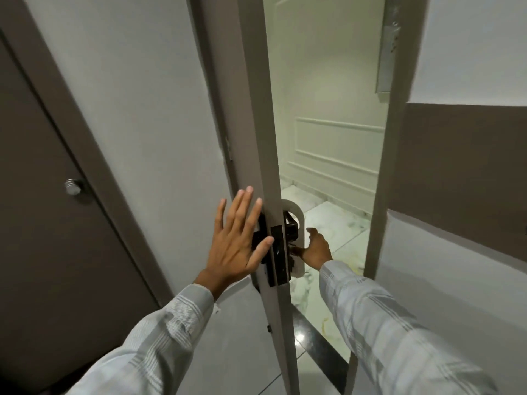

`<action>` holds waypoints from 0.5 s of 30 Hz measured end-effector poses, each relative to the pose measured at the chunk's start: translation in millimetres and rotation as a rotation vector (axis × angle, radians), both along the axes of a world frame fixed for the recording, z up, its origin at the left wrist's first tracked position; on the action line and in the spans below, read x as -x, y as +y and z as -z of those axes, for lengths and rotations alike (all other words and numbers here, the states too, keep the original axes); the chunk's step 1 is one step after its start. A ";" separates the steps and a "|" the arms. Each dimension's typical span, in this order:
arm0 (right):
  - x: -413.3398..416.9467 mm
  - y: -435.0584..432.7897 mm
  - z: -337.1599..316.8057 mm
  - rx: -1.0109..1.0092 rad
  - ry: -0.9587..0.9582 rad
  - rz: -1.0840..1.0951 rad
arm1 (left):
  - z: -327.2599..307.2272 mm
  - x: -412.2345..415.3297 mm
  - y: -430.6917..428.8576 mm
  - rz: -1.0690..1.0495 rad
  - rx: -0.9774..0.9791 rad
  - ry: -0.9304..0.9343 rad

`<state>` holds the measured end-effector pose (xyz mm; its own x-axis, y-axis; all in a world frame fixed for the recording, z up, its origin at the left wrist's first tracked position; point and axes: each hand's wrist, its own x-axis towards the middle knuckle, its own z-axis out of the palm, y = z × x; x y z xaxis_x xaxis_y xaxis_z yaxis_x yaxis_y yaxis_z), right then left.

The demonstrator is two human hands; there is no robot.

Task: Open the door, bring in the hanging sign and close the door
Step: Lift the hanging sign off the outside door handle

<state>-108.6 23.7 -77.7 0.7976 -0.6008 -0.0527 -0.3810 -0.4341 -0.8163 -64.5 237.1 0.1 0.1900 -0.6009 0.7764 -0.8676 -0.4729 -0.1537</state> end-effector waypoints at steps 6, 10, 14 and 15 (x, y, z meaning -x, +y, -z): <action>-19.5 28.6 -8.8 -0.033 -0.034 0.093 | 0.7 0.9 23.3 -0.014 -0.077 0.032; -22.1 35.4 -24.1 -0.017 -0.136 0.147 | 0.1 2.1 36.7 -0.061 -0.102 0.065; 3.3 35.5 -27.7 -0.061 -0.201 0.184 | 6.2 16.7 43.3 -0.035 -0.013 0.150; 18.6 35.7 -23.5 -0.089 -0.220 0.191 | 14.5 25.6 42.0 0.004 0.019 0.172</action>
<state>-127.2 59.4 -54.2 0.6690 -0.7416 0.0495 -0.2590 -0.2951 -0.9197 -90.1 279.1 -14.4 0.3187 -0.5873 0.7440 -0.8824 -0.4704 0.0066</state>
